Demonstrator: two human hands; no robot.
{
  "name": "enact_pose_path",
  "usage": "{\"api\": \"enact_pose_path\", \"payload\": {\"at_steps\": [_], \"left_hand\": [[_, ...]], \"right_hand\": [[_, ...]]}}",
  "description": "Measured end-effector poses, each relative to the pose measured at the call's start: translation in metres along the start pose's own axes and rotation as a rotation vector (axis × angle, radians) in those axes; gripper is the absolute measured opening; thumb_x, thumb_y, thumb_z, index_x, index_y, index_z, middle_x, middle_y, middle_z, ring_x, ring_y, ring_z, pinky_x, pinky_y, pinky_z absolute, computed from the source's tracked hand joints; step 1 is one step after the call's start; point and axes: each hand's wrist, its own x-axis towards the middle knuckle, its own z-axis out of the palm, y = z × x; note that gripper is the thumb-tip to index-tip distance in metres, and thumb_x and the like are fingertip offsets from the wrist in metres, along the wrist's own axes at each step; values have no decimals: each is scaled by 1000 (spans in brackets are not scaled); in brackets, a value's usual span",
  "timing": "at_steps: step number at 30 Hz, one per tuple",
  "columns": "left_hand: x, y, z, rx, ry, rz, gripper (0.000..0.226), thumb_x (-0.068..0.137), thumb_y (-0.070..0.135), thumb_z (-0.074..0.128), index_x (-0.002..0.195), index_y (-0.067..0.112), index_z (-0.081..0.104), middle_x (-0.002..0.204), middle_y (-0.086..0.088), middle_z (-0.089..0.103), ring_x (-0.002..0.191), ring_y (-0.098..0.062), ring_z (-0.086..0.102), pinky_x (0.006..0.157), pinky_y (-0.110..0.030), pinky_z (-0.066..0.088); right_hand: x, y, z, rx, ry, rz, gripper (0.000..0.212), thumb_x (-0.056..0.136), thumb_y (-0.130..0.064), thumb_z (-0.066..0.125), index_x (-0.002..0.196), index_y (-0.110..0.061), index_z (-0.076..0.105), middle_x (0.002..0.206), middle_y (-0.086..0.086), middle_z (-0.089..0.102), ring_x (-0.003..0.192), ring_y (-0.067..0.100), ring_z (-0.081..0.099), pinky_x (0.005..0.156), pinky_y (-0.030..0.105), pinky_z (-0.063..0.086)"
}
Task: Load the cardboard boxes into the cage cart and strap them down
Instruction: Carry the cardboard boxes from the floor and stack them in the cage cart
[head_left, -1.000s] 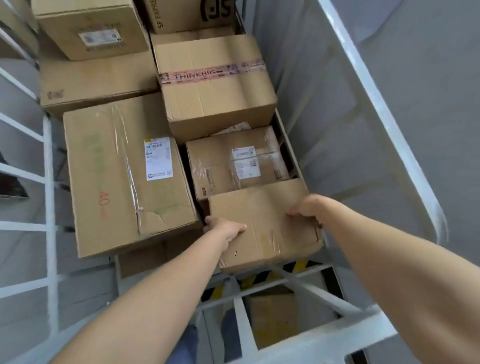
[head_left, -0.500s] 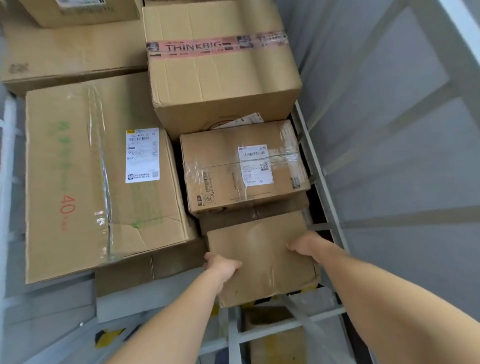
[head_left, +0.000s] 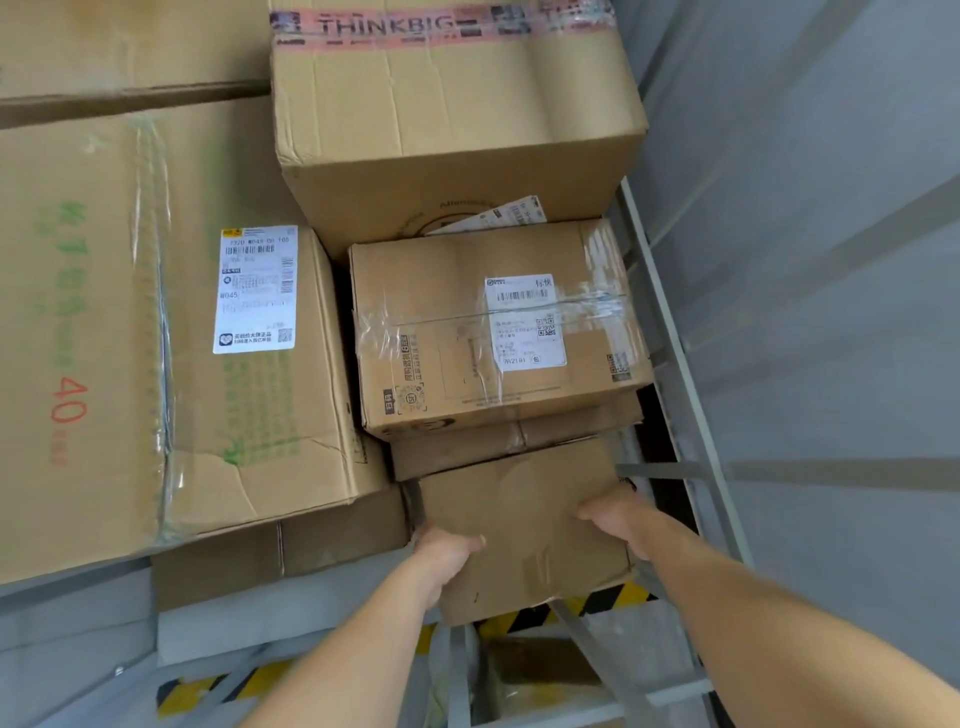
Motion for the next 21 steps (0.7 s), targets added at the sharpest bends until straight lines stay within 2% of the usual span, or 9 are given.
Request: {"api": "enact_pose_path", "payload": {"at_steps": [4, 8, 10, 12, 16, 21], "left_hand": [[-3, 4, 1, 49, -23, 73, 60, 92, 22, 61, 144, 12, 32, 141, -8, 46, 125, -26, 45, 98, -31, 38], [-32, 23, -1, 177, 30, 170, 80, 92, 23, 61, 152, 9, 10, 155, -10, 25, 138, -28, 31, 108, -35, 32], [-58, 39, -6, 307, 54, 259, 78, 93, 25, 59, 152, 10, 11, 155, -10, 23, 137, -27, 33, 104, -31, 35], [-90, 57, -11, 471, 97, 384, 69, 94, 25, 55, 150, 9, 18, 151, -11, 31, 130, -26, 41, 95, -27, 38], [-177, 92, -23, 705, 194, 644, 56, 94, 22, 51, 144, 9, 31, 146, -11, 36, 130, -27, 42, 105, -33, 37], [-292, 119, -38, 918, 374, 962, 45, 93, 18, 50, 137, 12, 39, 137, -9, 42, 123, -28, 45, 104, -40, 37]], "right_hand": [[-5, -6, 0, -9, -42, -26, 61, 97, -24, 54, 146, -2, 27, 147, 13, 39, 132, 26, 41, 107, 31, 37], [-31, -23, -16, -210, -7, -83, 59, 99, -29, 49, 145, 1, 29, 147, 15, 38, 133, 26, 41, 103, 28, 37], [-52, -36, -29, -290, 32, -161, 52, 98, -27, 51, 141, 0, 38, 140, 15, 46, 126, 26, 47, 97, 28, 42], [-82, -50, -43, -373, 119, -250, 44, 96, -24, 53, 133, 0, 46, 130, 14, 54, 116, 26, 54, 87, 28, 45], [-162, -77, -70, -524, 289, -433, 34, 96, -20, 52, 126, -4, 52, 121, 12, 59, 107, 29, 59, 85, 34, 51], [-273, -83, -94, -661, 568, -629, 30, 89, -20, 49, 118, -14, 52, 115, 7, 61, 102, 29, 58, 79, 37, 46]]}}
